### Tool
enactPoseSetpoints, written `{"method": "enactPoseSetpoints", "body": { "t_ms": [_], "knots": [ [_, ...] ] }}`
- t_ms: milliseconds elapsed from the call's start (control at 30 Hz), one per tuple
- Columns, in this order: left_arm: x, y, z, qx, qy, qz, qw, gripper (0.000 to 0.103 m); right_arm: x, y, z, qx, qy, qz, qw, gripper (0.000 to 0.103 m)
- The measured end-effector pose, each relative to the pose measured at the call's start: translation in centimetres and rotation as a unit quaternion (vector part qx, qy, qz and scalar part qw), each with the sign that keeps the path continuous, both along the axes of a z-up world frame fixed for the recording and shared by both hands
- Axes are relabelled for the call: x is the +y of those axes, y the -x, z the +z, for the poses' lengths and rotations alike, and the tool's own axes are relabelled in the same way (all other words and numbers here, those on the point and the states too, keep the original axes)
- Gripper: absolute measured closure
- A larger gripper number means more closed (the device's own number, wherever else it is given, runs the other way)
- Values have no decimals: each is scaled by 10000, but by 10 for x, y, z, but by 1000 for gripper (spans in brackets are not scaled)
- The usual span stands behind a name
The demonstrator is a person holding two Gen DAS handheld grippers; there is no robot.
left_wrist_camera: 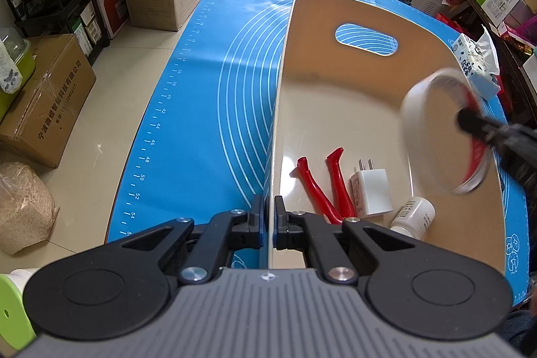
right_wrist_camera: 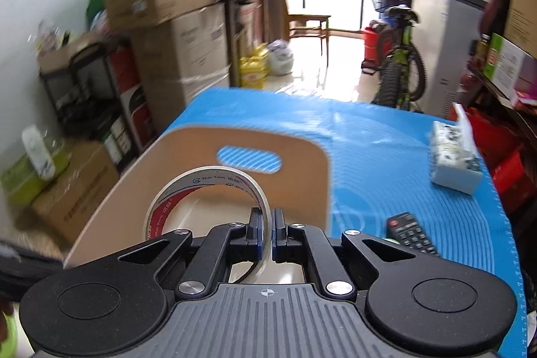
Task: Organize rigid objects
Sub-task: 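Carry the tape roll into the basket and open the right gripper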
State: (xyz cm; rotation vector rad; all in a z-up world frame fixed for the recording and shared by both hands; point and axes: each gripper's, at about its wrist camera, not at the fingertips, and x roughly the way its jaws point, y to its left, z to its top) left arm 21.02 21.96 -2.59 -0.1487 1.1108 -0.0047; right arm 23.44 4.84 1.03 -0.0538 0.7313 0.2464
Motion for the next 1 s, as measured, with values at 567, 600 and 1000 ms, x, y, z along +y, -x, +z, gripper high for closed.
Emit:
{"method": "enactPoseSetpoints", "body": {
  "t_ms": [567, 600, 1000],
  "knots": [
    [0, 0, 0, 2, -3, 1, 10000, 97, 29, -10, -53, 1070, 563, 317, 9922, 84],
    [0, 0, 0, 2, -2, 2, 10000, 97, 30, -9, -53, 1057, 584, 347, 9921, 81],
    [0, -1, 1, 3, -7, -1, 10000, 97, 3, 13, -4, 241, -25, 213, 9995, 29]
  ]
}}
